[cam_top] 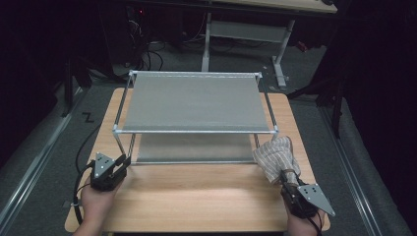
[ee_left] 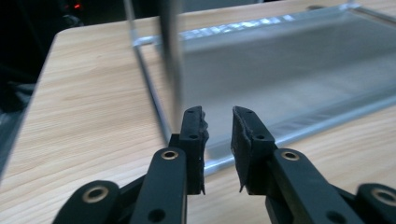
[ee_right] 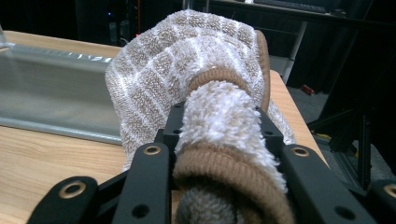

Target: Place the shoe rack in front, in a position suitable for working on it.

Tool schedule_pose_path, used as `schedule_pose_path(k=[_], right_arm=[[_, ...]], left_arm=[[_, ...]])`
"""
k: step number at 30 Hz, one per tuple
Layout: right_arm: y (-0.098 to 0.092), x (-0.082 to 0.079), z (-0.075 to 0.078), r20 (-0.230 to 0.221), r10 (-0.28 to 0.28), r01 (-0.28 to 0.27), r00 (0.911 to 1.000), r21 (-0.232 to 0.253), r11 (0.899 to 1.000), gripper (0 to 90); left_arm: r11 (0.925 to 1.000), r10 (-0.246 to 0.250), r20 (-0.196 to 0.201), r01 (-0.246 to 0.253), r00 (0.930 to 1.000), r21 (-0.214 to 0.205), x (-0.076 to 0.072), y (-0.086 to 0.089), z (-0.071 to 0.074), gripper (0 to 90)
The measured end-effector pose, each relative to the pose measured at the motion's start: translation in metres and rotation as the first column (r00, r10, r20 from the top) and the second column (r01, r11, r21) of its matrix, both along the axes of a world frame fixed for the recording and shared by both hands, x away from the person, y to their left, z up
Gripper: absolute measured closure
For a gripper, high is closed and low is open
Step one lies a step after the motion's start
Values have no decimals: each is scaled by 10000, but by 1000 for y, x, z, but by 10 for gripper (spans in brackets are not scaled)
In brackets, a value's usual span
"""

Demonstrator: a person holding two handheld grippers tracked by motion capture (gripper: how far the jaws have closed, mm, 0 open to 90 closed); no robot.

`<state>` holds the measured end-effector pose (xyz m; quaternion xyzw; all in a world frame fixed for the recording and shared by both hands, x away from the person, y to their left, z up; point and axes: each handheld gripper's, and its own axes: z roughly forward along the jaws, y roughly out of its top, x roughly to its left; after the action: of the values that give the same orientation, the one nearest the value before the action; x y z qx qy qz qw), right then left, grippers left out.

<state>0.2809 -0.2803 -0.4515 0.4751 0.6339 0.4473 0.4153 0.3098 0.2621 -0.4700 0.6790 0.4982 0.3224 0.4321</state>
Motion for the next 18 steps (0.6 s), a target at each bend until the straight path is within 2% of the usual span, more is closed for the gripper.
schedule_pose_path(k=[2,4,5,7,9,11,14,16,18], right_arm=[[-2,-3,6,227,-79,75,9997,161,9998,662],[-3,-8,14,682,-130,108,9976,329,9994,662],[-4,-11,19,910,-202,166,9956,394,9991,663],[-6,-14,24,1194,-316,268,9923,415,9988,663],[-7,-15,25,1255,-401,360,9913,352,9987,662],[-8,-11,20,961,-418,390,9945,301,9988,663],[-7,-2,9,355,-369,365,9987,120,9993,663],[-6,3,3,-60,-304,304,9995,32,9995,662],[-4,7,-5,-513,-240,234,9984,-138,9996,662]], left_arm=[[9989,-381,202,386,9991,-250,-8,-11,3,713],[9952,-827,366,845,9959,-499,-16,-23,6,690],[9916,-1096,454,1124,9929,-636,-20,-30,7,673],[9854,-1545,590,1582,9862,-635,-27,-43,6,653],[9760,-2066,636,2102,9764,-564,-33,-57,0,644],[9680,-2434,651,2465,9677,-461,-38,-67,-8,646],[9571,-2857,562,2878,9567,-346,-40,-73,-14,647],[9545,-2947,620,2968,9536,-278,-41,-74,-15,646],[9516,-3011,619,3041,9516,-453,-42,-71,-17,644]])
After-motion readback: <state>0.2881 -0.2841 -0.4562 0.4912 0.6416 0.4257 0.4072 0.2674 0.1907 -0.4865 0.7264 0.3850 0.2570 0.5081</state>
